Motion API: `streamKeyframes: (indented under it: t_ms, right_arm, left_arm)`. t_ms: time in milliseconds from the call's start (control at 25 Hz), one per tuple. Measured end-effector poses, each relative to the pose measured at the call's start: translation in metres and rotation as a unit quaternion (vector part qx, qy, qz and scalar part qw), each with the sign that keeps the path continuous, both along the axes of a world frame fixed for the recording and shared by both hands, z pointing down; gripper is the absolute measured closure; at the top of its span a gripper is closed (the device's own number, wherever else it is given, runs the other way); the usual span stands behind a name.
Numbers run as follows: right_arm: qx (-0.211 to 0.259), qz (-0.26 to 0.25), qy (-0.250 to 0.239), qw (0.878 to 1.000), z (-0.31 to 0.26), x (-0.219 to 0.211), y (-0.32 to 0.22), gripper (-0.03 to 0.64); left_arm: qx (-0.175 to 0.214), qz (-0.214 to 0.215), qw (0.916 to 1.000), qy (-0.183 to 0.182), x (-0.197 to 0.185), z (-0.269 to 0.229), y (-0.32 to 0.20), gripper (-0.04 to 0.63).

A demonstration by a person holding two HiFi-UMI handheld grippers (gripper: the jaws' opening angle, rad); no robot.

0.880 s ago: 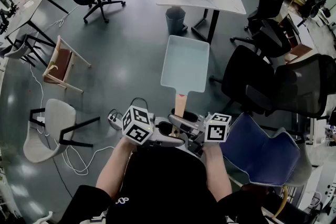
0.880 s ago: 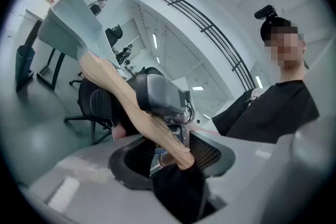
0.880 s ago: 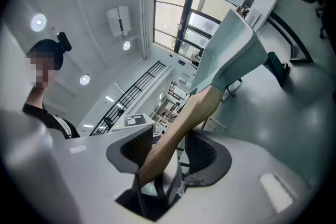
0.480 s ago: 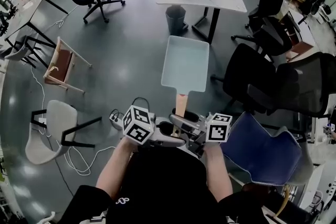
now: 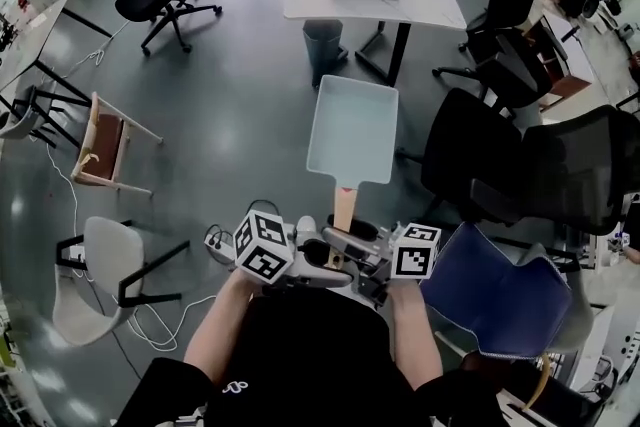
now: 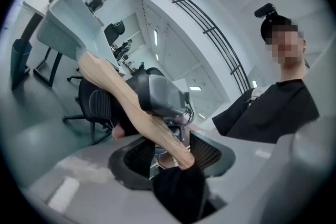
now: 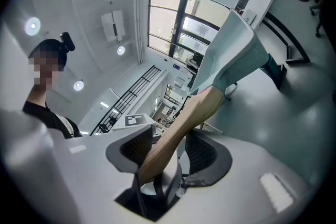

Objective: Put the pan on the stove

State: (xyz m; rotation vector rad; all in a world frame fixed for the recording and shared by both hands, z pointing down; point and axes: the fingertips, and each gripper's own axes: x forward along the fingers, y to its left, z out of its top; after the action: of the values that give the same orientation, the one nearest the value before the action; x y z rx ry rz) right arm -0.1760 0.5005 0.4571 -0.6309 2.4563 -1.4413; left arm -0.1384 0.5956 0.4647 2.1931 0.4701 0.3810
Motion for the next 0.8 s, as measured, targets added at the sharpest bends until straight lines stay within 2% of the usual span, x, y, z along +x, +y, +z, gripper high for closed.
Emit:
streamKeyframes:
  t_ms: [320,800]
  right_arm:
    - [-0.002,0.021,0.005,1.0,-0.005,0.002,-0.065,0.413]
    - [0.01,0.027,0.019,0.999,-0.009,0.007,-0.142,0.413]
  left_arm:
    - [-0.002,0.016,0.9998,0.01,-0.001,-0.006,-0.064,0.379]
    - [0.02,0.027,0.9994,-0.004,0.004,-0.007,-0.14,0.377]
